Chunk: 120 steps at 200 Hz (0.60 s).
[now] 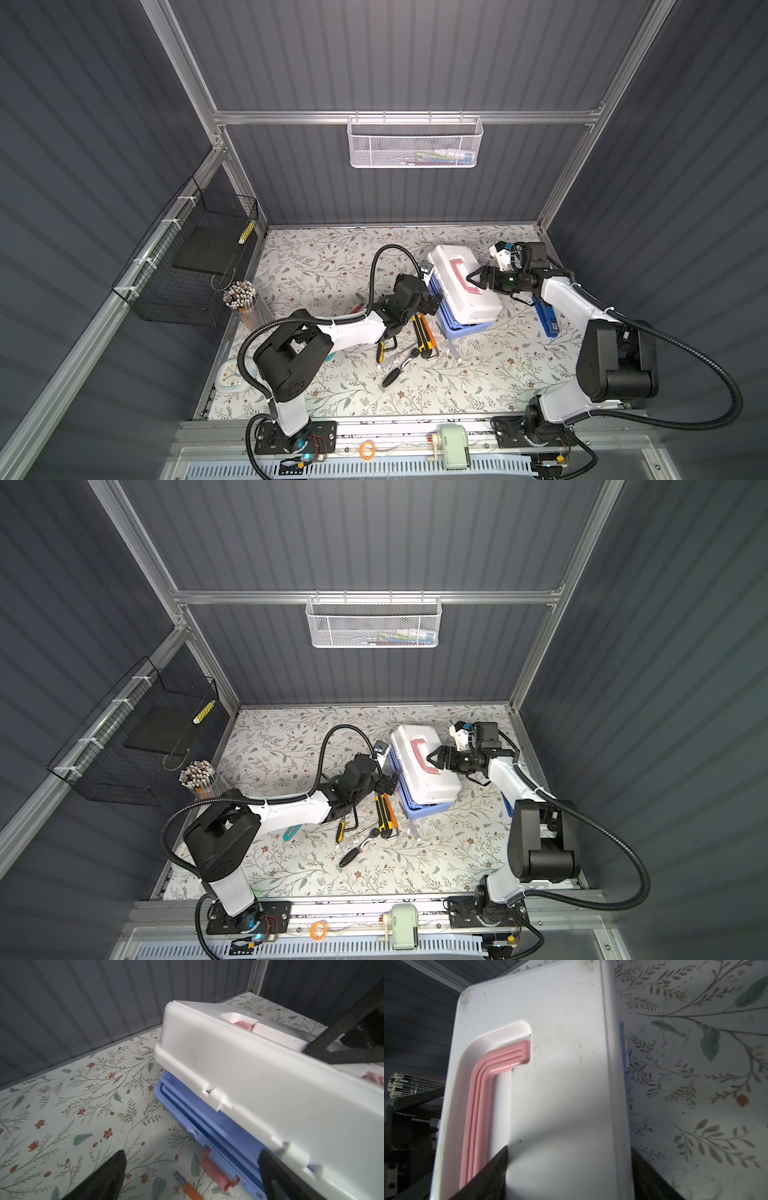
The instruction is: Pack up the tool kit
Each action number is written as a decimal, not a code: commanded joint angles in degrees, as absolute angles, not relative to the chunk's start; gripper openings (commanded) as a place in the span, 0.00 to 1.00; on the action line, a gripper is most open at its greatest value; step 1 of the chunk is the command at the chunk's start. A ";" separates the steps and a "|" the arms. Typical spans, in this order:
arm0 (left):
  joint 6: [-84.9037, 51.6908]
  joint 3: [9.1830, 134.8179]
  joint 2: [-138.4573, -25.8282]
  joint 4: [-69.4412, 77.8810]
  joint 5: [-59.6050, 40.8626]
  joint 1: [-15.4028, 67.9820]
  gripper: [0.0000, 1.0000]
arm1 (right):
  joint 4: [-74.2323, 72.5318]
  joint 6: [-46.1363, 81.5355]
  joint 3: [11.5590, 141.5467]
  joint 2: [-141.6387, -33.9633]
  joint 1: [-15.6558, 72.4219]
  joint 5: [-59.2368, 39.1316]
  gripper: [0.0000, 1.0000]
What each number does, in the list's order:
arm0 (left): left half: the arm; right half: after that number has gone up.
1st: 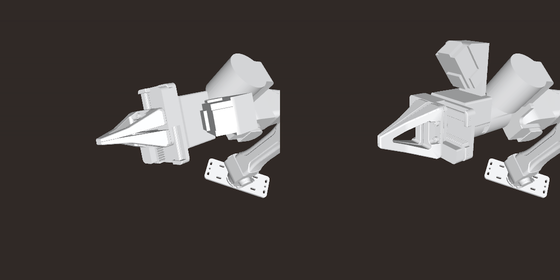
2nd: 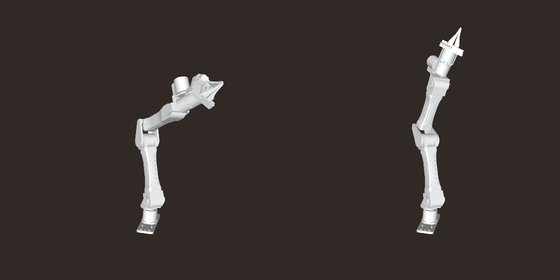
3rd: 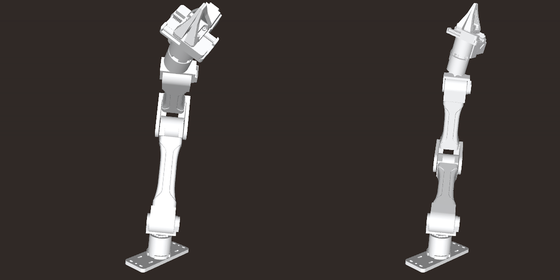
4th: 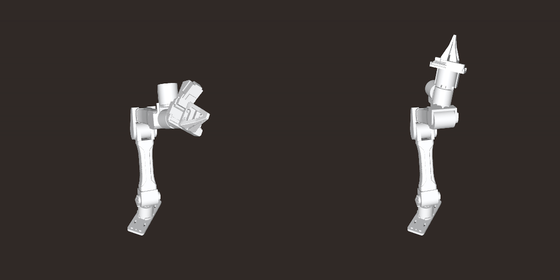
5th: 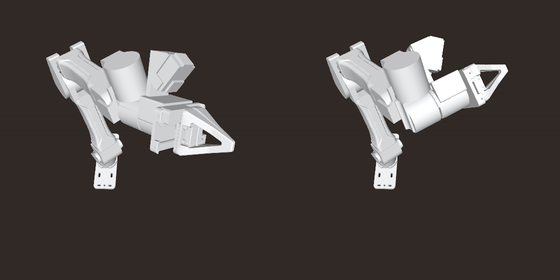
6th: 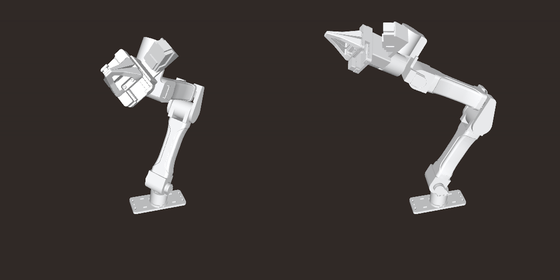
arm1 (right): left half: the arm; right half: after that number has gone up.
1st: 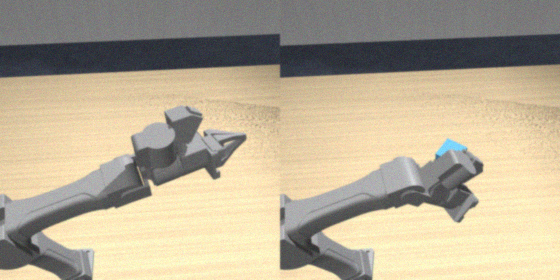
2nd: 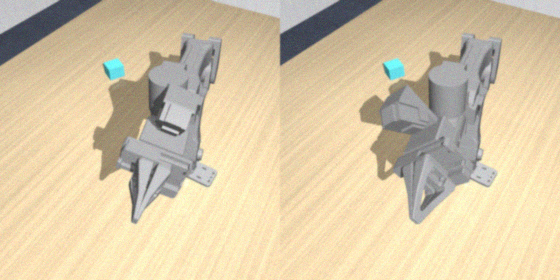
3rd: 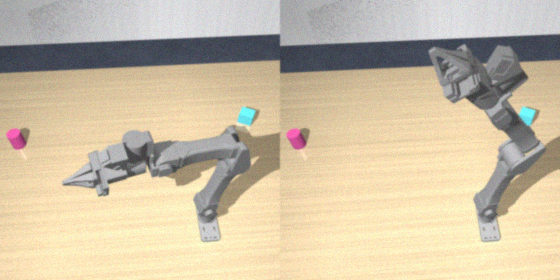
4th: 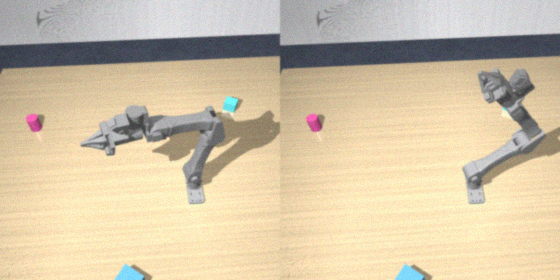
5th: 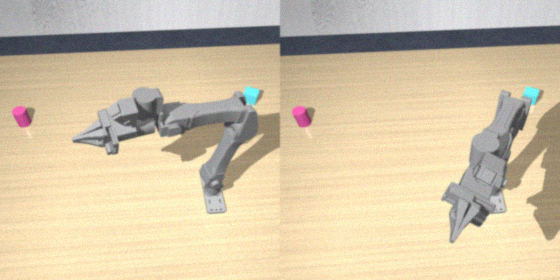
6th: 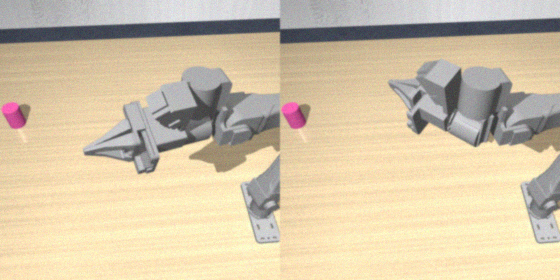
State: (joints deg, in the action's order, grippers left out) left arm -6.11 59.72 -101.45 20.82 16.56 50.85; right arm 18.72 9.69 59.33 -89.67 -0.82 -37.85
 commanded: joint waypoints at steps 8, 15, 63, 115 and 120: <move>-12.70 60.82 -98.37 18.46 7.95 48.98 1.00 | 22.61 14.04 56.60 -90.87 -2.21 -42.54 0.44; -13.13 60.84 -98.22 18.38 7.28 48.73 1.00 | 22.50 14.32 56.52 -90.79 -2.49 -42.65 0.44; -16.94 61.09 -97.56 19.39 2.03 47.16 1.00 | 19.17 16.18 55.52 -90.79 -4.60 -46.66 0.45; -23.26 60.84 -98.00 21.98 -7.03 43.86 0.97 | 14.74 19.06 53.73 -91.31 -6.84 -52.24 0.47; -23.33 60.96 -97.98 22.13 -7.34 43.81 0.96 | 14.54 19.20 53.63 -91.36 -6.93 -52.45 0.48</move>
State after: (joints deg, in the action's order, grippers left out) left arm -19.66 59.94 -99.22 19.73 -1.78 44.77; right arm 13.65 16.53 55.35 -89.76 -6.37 -48.38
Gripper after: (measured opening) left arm 0.974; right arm 0.782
